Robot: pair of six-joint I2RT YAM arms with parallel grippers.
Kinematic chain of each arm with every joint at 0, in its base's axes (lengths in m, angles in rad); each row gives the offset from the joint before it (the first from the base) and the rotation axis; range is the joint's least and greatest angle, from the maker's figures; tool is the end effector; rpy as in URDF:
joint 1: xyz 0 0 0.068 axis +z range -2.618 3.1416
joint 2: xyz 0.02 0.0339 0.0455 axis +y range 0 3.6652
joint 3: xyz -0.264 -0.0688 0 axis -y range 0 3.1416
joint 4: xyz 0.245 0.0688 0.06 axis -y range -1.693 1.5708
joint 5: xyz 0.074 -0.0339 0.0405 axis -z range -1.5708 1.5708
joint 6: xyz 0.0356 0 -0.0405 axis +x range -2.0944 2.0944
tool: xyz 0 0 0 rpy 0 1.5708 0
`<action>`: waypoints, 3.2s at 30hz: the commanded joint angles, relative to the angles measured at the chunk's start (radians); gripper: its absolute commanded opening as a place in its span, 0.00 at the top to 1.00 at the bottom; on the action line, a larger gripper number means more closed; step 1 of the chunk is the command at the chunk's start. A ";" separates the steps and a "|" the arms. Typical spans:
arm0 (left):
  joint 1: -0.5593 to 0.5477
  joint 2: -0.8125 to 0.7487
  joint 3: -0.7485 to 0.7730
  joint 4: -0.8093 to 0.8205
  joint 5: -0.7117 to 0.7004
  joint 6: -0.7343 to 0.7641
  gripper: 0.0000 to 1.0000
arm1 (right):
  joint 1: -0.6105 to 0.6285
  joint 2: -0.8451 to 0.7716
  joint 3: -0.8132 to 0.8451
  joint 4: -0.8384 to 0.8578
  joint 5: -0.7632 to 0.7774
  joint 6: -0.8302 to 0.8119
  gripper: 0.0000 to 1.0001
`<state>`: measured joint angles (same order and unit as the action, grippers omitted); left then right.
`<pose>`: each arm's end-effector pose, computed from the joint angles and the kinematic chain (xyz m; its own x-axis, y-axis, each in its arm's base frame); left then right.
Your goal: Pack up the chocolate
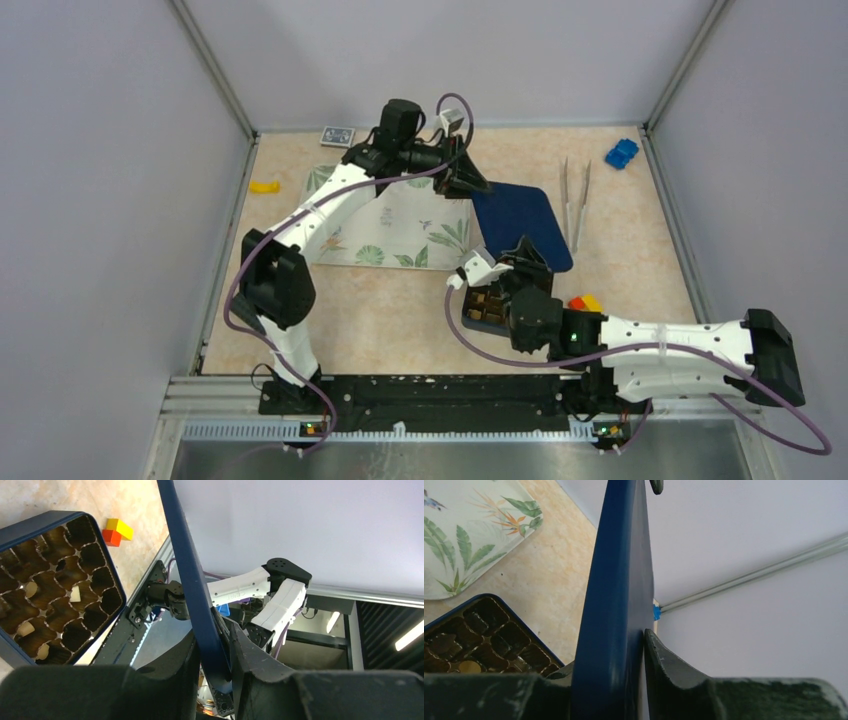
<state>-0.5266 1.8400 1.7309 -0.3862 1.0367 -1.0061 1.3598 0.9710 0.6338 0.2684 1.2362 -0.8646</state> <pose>0.3489 -0.2383 0.3572 -0.9891 0.0776 -0.1253 0.1402 0.2336 -0.9622 0.0763 0.1959 0.3011 0.0848 -0.7970 -0.5980 -0.0913 0.5914 -0.8012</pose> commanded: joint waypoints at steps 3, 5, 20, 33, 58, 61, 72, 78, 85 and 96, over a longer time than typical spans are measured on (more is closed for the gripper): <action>0.006 -0.049 -0.094 0.286 0.055 -0.132 1.00 | 0.011 -0.013 0.004 0.026 0.047 0.047 0.85; 0.007 -0.045 -0.093 0.311 0.072 -0.149 1.00 | 0.011 -0.014 -0.004 0.033 0.055 0.044 1.00; -0.003 -0.067 -0.168 0.266 0.156 -0.103 0.23 | 0.010 0.026 -0.151 0.540 0.059 -0.373 1.00; -0.021 -0.007 -0.095 0.190 0.205 -0.052 0.28 | 0.011 0.184 -0.234 0.983 0.012 -0.699 1.00; -0.024 -0.018 -0.186 0.223 0.140 -0.086 1.00 | 0.042 0.279 -0.200 1.162 0.021 -0.838 0.69; -0.023 -0.037 -0.231 0.298 0.128 -0.133 1.00 | 0.042 0.289 -0.197 1.224 0.040 -0.862 0.07; 0.090 0.052 -0.126 0.510 0.124 -0.177 1.00 | 0.116 0.152 -0.058 0.359 0.177 -0.147 0.05; 0.159 0.077 -0.060 0.483 0.136 -0.129 1.00 | 0.131 0.089 0.322 -0.840 -0.012 0.757 0.05; 0.224 0.033 -0.072 0.288 0.221 0.120 1.00 | -0.130 -0.058 0.506 -0.894 -0.520 0.977 0.06; 0.229 -0.104 -0.218 0.148 0.331 0.384 1.00 | -1.166 -0.033 0.458 -0.757 -1.835 1.295 0.04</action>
<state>-0.2943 1.8458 1.5593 -0.2569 1.2743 -0.7090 0.3756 0.9035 1.1572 -0.5705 0.0132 0.2615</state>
